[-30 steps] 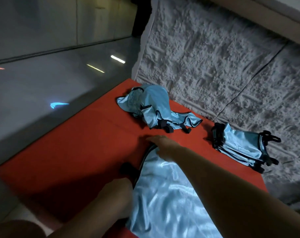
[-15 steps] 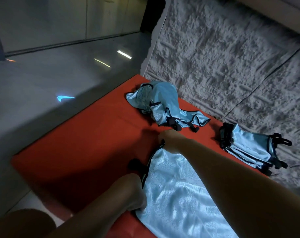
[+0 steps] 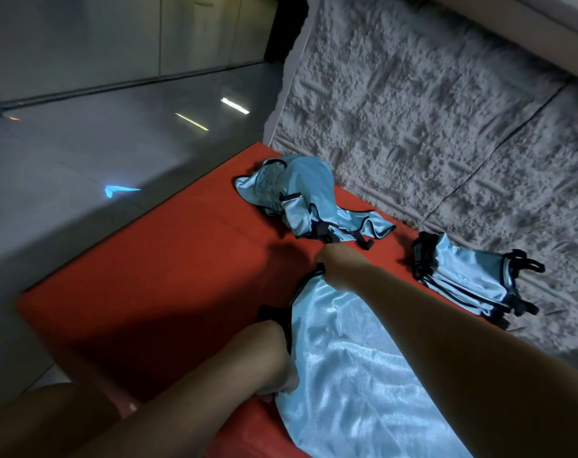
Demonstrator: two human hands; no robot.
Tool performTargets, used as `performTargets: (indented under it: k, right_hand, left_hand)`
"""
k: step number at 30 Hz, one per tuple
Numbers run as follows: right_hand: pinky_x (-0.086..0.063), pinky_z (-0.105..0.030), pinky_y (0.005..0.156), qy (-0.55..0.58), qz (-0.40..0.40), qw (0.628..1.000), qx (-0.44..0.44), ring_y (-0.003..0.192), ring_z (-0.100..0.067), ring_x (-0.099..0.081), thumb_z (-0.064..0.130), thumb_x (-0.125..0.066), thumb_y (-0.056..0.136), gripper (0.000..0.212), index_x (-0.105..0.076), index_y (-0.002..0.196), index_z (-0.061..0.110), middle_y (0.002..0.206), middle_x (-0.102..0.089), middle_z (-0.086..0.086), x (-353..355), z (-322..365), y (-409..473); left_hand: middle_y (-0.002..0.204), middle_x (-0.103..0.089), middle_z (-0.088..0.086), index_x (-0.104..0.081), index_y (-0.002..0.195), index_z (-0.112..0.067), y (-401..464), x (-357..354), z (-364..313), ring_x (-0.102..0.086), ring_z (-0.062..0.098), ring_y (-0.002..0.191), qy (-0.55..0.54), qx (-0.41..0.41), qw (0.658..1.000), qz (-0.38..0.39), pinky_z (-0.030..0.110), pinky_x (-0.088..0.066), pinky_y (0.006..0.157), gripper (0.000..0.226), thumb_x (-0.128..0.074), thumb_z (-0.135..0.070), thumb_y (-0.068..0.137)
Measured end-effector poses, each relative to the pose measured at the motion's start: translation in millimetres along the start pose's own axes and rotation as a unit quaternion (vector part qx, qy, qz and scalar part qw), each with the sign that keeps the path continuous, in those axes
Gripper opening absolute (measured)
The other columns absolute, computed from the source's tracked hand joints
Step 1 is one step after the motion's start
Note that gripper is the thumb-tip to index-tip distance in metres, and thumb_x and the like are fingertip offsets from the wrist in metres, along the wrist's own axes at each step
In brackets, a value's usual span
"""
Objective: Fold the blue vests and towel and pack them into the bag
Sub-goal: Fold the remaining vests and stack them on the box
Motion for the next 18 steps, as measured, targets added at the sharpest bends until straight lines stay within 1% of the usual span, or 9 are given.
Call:
performTargets:
  k: [1, 2, 5, 7, 9, 11, 13, 15, 18]
  right_hand:
    - [-0.040, -0.029, 0.066, -0.008, -0.014, 1.000, -0.003, 0.093, -0.026, -0.064, -0.005, -0.048, 0.082, 0.042, -0.070, 0.102, 0.025, 0.088, -0.056, 0.003, 6, -4, -7]
    - [-0.041, -0.030, 0.064, -0.017, -0.029, 0.999, -0.006, 0.091, -0.026, -0.064, -0.003, -0.049, 0.081, 0.039, -0.069, 0.096, 0.026, 0.089, -0.059, 0.002, 12, -10, -15]
    - [-0.039, -0.028, 0.058, -0.012, -0.067, 0.998, -0.017, 0.082, -0.024, -0.062, 0.000, -0.051, 0.076, 0.033, -0.066, 0.088, 0.026, 0.086, -0.062, 0.004, 25, -30, -37]
    - [-0.035, -0.027, 0.057, -0.001, -0.089, 0.996, -0.028, 0.076, -0.022, -0.058, 0.002, -0.055, 0.074, 0.028, -0.065, 0.084, 0.026, 0.079, -0.059, 0.007, 30, -48, -56]
    - [-0.035, -0.026, 0.058, 0.016, -0.104, 0.994, -0.037, 0.073, -0.022, -0.054, 0.005, -0.059, 0.075, 0.024, -0.063, 0.080, 0.028, 0.078, -0.058, 0.008, 32, -65, -73]
    - [-0.041, -0.028, 0.060, 0.051, -0.115, 0.991, -0.053, 0.074, -0.023, -0.058, 0.004, -0.059, 0.076, 0.025, -0.063, 0.076, 0.029, 0.079, -0.064, 0.005, 28, -86, -89]
    - [-0.048, -0.029, 0.061, 0.097, -0.128, 0.985, -0.066, 0.074, -0.024, -0.063, -0.003, -0.055, 0.073, 0.032, -0.063, 0.072, 0.028, 0.077, -0.066, 0.003, 22, -107, -106]
    - [-0.048, -0.029, 0.062, 0.131, -0.143, 0.978, -0.077, 0.072, -0.024, -0.063, -0.008, -0.052, 0.072, 0.038, -0.063, 0.070, 0.028, 0.072, -0.062, 0.003, 16, -125, -125]
    - [-0.040, -0.027, 0.058, 0.161, -0.157, 0.969, -0.106, 0.067, -0.021, -0.056, -0.010, -0.051, 0.076, 0.032, -0.069, 0.077, 0.016, 0.071, -0.060, 0.001, 5, -152, -151]
  left_hand:
    - [0.078, -0.073, 0.001, -0.071, 0.092, -0.010, -4, -1, -10, -0.071, 0.016, 0.068, -0.008, -0.018, 1.000, -0.005, 0.021, -0.049, 0.052, 0.024, -0.074, -0.019, 0.069]
    - [0.076, -0.073, 0.002, -0.070, 0.089, -0.011, -7, -2, -21, -0.071, 0.015, 0.065, -0.014, -0.036, 0.999, -0.016, 0.020, -0.046, 0.047, 0.023, -0.074, -0.018, 0.068]
    - [0.076, -0.071, 0.003, -0.064, 0.090, -0.015, -16, -9, -52, -0.067, 0.016, 0.053, -0.029, -0.074, 0.996, -0.041, 0.022, -0.048, 0.044, 0.024, -0.071, -0.014, 0.067]
    - [0.076, -0.069, 0.003, -0.061, 0.094, -0.016, -23, -19, -78, -0.067, 0.017, 0.056, -0.017, -0.110, 0.992, -0.054, 0.022, -0.046, 0.043, 0.030, -0.070, -0.015, 0.065]
    - [0.076, -0.068, 0.003, -0.058, 0.091, -0.016, -31, -32, -104, -0.066, 0.019, 0.062, 0.009, -0.149, 0.987, -0.064, 0.021, -0.039, 0.043, 0.026, -0.066, -0.011, 0.066]
    - [0.074, -0.067, 0.005, -0.053, 0.080, -0.015, -39, -44, -129, -0.066, 0.022, 0.063, 0.027, -0.179, 0.981, -0.067, 0.023, -0.038, 0.046, 0.019, -0.063, -0.006, 0.066]
    - [0.073, -0.063, 0.006, -0.049, 0.076, -0.015, -45, -58, -150, -0.063, 0.024, 0.063, 0.032, -0.201, 0.977, -0.065, 0.025, -0.037, 0.048, 0.019, -0.062, -0.006, 0.066]
    - [0.071, -0.058, 0.005, -0.048, 0.079, -0.016, -52, -72, -167, -0.057, 0.020, 0.058, 0.035, -0.211, 0.975, -0.068, 0.024, -0.035, 0.047, 0.018, -0.061, -0.006, 0.070]
    - [0.073, -0.054, 0.004, -0.048, 0.087, -0.014, -61, -90, -186, -0.051, 0.018, 0.058, 0.049, -0.224, 0.969, -0.090, 0.026, -0.036, 0.048, 0.016, -0.058, -0.007, 0.076]
Point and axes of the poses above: each hand's wrist, its own y-axis towards the middle knuckle, its own x-axis out of the back of the hand, z = x × y, the point moved 10 cm from there along y, towards the middle knuckle
